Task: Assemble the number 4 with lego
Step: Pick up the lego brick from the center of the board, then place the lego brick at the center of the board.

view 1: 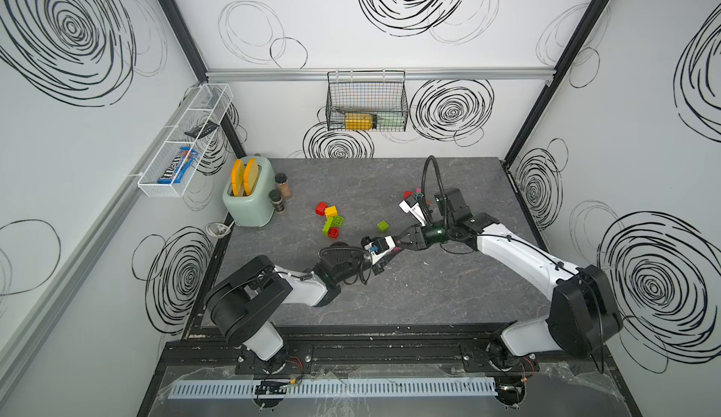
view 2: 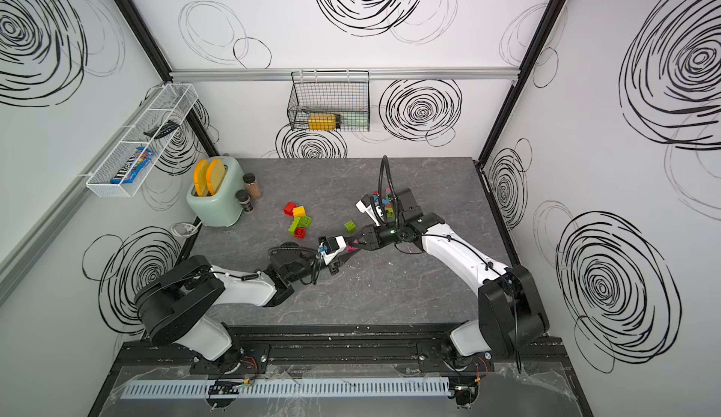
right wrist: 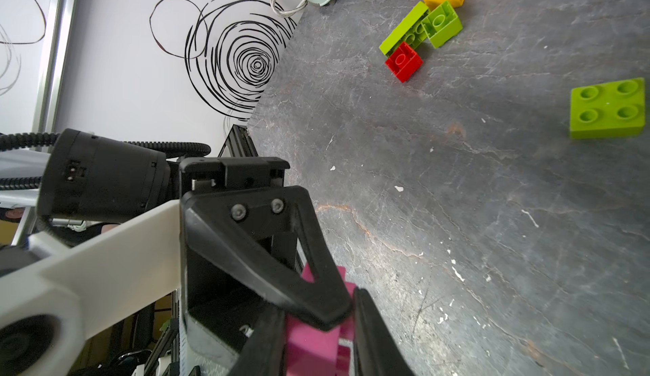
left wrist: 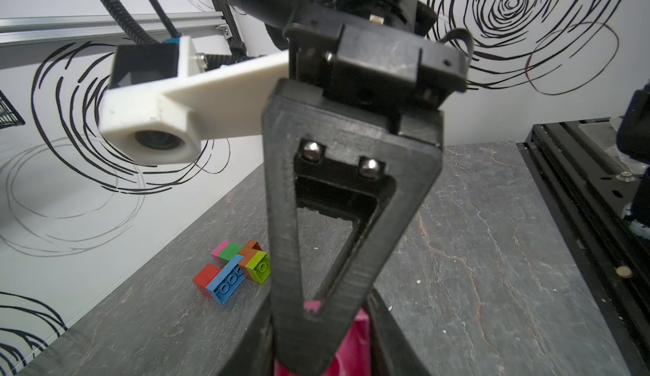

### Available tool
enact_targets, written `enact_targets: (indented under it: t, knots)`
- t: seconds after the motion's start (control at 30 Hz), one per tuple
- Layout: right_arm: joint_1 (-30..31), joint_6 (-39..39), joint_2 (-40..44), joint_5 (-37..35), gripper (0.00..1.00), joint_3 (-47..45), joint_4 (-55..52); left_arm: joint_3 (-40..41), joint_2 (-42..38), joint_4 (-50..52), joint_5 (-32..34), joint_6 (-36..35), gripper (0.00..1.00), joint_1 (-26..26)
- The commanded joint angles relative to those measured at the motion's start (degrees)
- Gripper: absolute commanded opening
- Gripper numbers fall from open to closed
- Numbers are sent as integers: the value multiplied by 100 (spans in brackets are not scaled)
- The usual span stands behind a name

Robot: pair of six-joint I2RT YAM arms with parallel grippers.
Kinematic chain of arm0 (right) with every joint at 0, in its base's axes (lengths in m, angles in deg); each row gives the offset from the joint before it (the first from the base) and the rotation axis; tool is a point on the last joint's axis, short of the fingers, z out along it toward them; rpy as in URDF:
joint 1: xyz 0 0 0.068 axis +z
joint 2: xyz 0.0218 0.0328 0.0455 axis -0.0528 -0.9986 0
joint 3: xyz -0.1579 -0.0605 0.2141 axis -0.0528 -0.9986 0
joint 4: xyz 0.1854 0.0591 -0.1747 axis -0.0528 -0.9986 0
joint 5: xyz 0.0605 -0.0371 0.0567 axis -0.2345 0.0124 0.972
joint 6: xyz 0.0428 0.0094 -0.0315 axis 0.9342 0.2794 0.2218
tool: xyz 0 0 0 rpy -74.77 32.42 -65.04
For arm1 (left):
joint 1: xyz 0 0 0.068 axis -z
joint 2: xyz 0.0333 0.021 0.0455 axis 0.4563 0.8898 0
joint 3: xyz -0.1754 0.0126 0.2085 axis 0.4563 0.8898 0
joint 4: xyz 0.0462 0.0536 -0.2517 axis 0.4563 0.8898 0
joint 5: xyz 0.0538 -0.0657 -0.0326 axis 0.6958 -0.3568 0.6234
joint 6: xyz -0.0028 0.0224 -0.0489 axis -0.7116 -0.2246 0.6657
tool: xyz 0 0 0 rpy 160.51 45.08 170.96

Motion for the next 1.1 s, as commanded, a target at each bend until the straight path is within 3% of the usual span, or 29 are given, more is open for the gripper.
enact_targets:
  t: [0.0, 0.07, 0.13, 0.27, 0.37, 0.47, 0.6, 0.67, 0.77, 0.9, 1.0, 1.07]
  knots:
    - [44, -140, 202, -422, 7, -40, 263, 30, -4, -909, 279, 509, 46, -39]
    - [53, 9, 252, -893, 0, -100, 506, 250, -103, -1216, 386, 767, 75, -108]
    - [45, 136, 241, -1403, 0, -144, 748, 590, -252, -1686, 519, 1051, 98, -187]
    - [144, 382, 23, -2536, 0, -211, 1179, 1397, -582, -2836, 860, 2116, 96, -501]
    - [374, 293, -302, -3313, 0, -117, 1160, 1638, -929, -2661, 1142, 3248, 96, -872]
    - [736, 203, -626, -4337, 0, 50, 924, 1420, -1623, -913, 1507, 4001, 96, -1228]
    - [1286, -104, -1007, -5686, 0, 98, 813, -91, -2370, 3861, 2825, 3938, 96, -1336]
    - [1563, -304, -1207, -6302, 0, 83, 812, -682, -2372, 5137, 3156, 3770, 96, -1472]
    - [2057, -712, -1599, -7305, 0, 98, 856, -757, -2576, 5442, 3565, 3863, 96, -1575]
    - [2698, -1192, -2268, -8890, 0, 238, 897, -428, -2942, 5308, 3409, 4697, 96, -1969]
    - [3035, -1500, -2611, -9537, 2, 234, 1048, -434, -3018, 5650, 3186, 4993, 96, -2344]
    - [3218, -1658, -2779, -9816, 10, 183, 1149, -500, -3047, 5987, 3228, 5049, 96, -2510]
